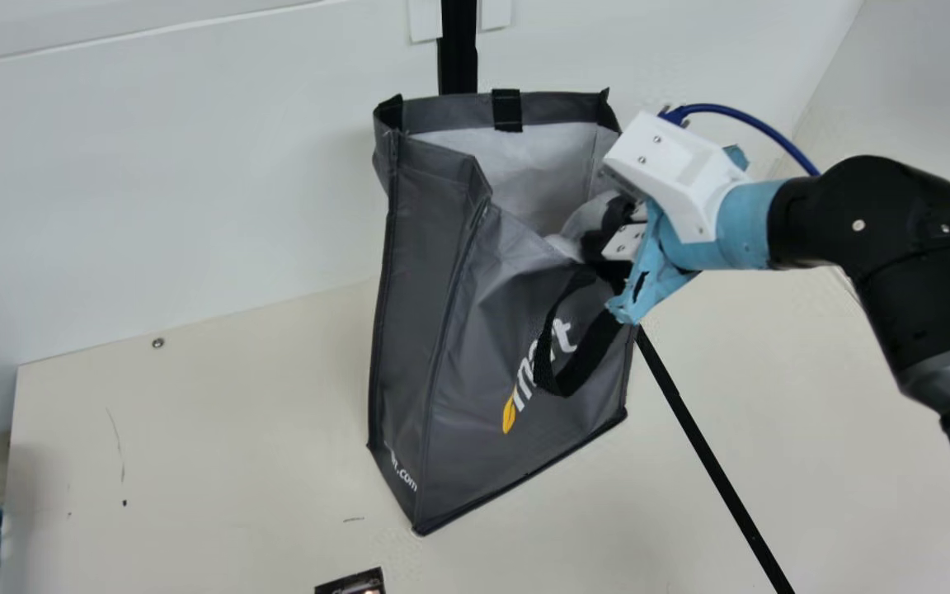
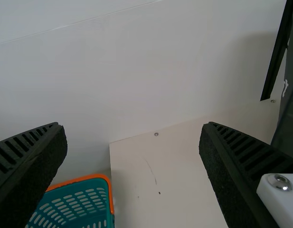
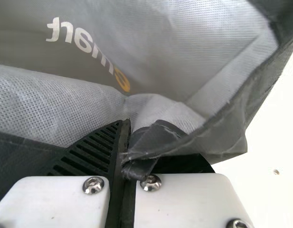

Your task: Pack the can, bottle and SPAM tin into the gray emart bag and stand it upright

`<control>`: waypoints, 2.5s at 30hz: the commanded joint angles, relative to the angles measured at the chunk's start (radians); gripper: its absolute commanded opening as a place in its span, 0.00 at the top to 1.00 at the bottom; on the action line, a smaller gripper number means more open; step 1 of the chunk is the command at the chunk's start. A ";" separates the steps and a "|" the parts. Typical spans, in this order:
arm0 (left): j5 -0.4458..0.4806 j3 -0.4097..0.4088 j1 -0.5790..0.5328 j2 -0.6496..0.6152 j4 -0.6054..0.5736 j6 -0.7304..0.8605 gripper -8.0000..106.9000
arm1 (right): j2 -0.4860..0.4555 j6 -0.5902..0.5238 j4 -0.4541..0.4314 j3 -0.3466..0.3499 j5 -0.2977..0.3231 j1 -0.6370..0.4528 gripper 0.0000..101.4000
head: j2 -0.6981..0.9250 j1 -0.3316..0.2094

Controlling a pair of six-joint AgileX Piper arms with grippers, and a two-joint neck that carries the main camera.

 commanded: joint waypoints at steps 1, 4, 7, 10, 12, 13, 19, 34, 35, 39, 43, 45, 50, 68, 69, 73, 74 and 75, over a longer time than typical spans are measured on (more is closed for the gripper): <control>0.000 0.000 0.000 0.000 0.000 0.000 0.15 | 0.000 -0.009 0.001 -0.010 0.012 -0.028 1.00 | -0.001 -0.023; 0.000 0.000 0.000 0.000 0.000 0.000 0.15 | 0.000 -0.024 0.005 -0.025 0.034 -0.067 1.00 | -0.001 -0.023; 0.000 0.000 0.000 0.000 0.000 0.000 0.15 | 0.002 -0.037 0.011 -0.040 0.053 -0.107 1.00 | -0.001 -0.023; 0.000 0.000 0.000 0.000 0.000 0.000 0.15 | 0.004 -0.052 0.018 -0.054 0.073 -0.150 1.00 | -0.001 -0.023; 0.000 0.000 0.000 0.000 0.000 0.000 0.15 | 0.007 -0.064 0.022 -0.063 0.084 -0.180 1.00 | -0.001 -0.023; 0.000 0.000 0.000 0.000 0.000 0.000 0.15 | 0.008 -0.070 0.025 -0.067 0.090 -0.195 1.00 | -0.001 -0.023; 0.000 0.000 0.000 0.000 0.000 0.000 0.15 | 0.021 -0.111 0.039 -0.103 0.130 -0.287 1.00 | -0.001 -0.023; 0.000 0.000 0.000 0.000 0.000 0.000 0.15 | 0.058 -0.207 0.044 -0.156 0.169 -0.475 1.00 | -0.001 -0.023; 0.000 0.000 0.000 0.000 0.000 0.000 0.15 | 0.061 -0.213 0.044 -0.158 0.169 -0.486 1.00 | -0.001 -0.023; 0.000 0.000 0.000 0.000 0.000 0.000 0.15 | 0.072 -0.235 0.040 -0.169 0.169 -0.525 1.00 | -0.001 -0.023; 0.000 0.000 0.000 0.000 0.000 0.000 0.15 | 0.083 -0.260 0.037 -0.179 0.169 -0.566 1.00 | -0.001 -0.023; 0.000 0.000 0.000 0.000 0.000 0.000 0.15 | 0.086 -0.271 0.034 -0.184 0.169 -0.583 1.00 | -0.001 -0.023; 0.000 0.000 0.000 0.000 0.000 0.000 0.15 | 0.098 -0.302 0.027 -0.196 0.169 -0.625 1.00 | -0.001 -0.023; 0.000 0.000 0.000 0.000 0.000 0.000 0.15 | 0.134 -0.358 -0.004 -0.279 0.169 -0.763 1.00 | -0.001 -0.023; 0.000 0.000 0.000 0.000 0.000 0.000 0.15 | 0.135 -0.361 -0.005 -0.283 0.169 -0.769 1.00 | -0.001 -0.023; 0.000 0.000 0.000 0.000 0.000 0.000 0.15 | 0.138 -0.368 -0.011 -0.292 0.169 -0.784 1.00 | -0.001 -0.023; 0.000 0.000 0.000 0.000 0.000 0.000 0.15 | 0.138 -0.370 -0.010 -0.292 0.169 -0.787 1.00 | -0.001 -0.023; 0.000 0.000 0.000 0.000 0.000 0.000 0.15 | 0.139 -0.371 -0.009 -0.292 0.169 -0.789 1.00 | -0.001 -0.023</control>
